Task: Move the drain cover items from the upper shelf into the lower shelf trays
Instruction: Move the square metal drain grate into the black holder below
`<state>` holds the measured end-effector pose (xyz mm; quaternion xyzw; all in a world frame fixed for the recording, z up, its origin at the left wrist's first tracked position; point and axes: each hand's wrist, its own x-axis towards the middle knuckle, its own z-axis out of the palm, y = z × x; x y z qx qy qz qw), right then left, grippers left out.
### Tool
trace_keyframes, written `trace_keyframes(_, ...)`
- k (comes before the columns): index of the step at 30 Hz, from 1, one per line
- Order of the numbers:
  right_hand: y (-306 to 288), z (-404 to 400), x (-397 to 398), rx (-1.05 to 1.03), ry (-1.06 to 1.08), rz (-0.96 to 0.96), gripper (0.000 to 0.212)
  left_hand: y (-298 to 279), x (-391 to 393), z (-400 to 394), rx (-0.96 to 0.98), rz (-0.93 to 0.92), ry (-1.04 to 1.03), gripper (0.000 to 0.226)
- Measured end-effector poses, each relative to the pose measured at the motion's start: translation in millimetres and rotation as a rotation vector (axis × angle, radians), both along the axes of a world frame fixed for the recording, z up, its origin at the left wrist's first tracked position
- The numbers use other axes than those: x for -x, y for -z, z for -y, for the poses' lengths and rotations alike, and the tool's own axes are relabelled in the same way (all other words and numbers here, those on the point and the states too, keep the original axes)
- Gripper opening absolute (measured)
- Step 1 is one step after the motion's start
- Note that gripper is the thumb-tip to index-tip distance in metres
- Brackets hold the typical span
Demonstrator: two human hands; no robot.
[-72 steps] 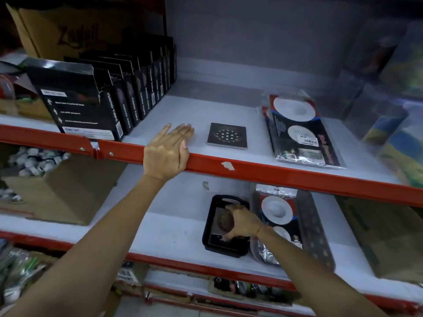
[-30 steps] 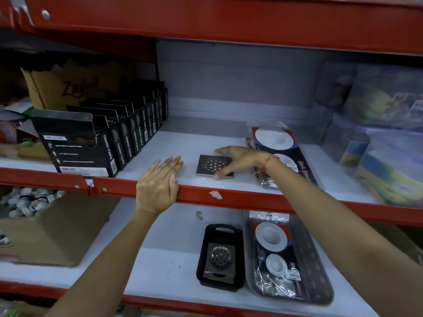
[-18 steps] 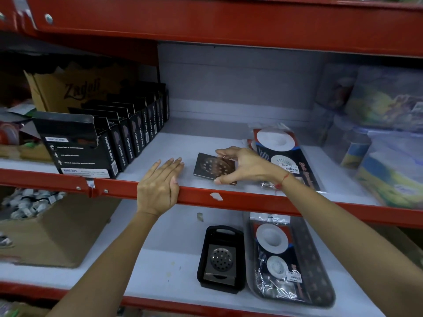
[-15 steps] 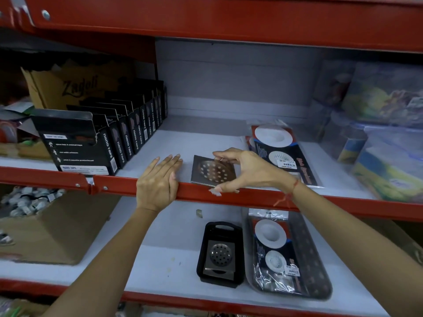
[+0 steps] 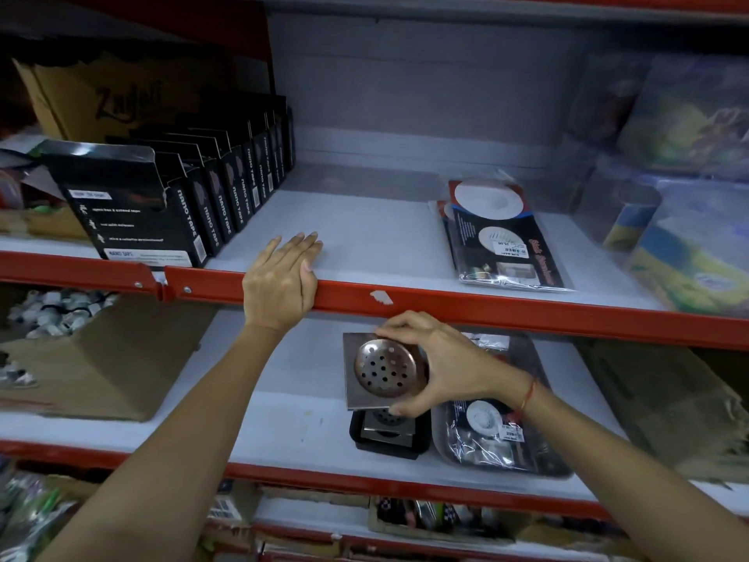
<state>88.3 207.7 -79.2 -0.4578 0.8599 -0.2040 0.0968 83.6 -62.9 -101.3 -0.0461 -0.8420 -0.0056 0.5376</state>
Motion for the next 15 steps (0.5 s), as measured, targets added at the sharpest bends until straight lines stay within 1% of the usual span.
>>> trace_keyframes(2, 16, 4, 3, -0.023, -0.006, -0.074, 0.104, 1, 1, 0, 0.005, -0.015, 0.003, 0.044)
trace_keyframes(6, 53, 14, 19, -0.089, 0.029, -0.055, 0.106, 1, 2, 1, 0.015, -0.031, 0.015, 0.045)
trace_keyframes(11, 104, 23, 53, -0.193, 0.140, 0.059, 0.096, 2, 3, 2, 0.028, -0.050, 0.014, 0.045)
trace_keyframes(15, 142, 30, 70, -0.322, 0.193, 0.136, 0.098, 4, 5, 4, 0.039, -0.067, 0.025, 0.045)
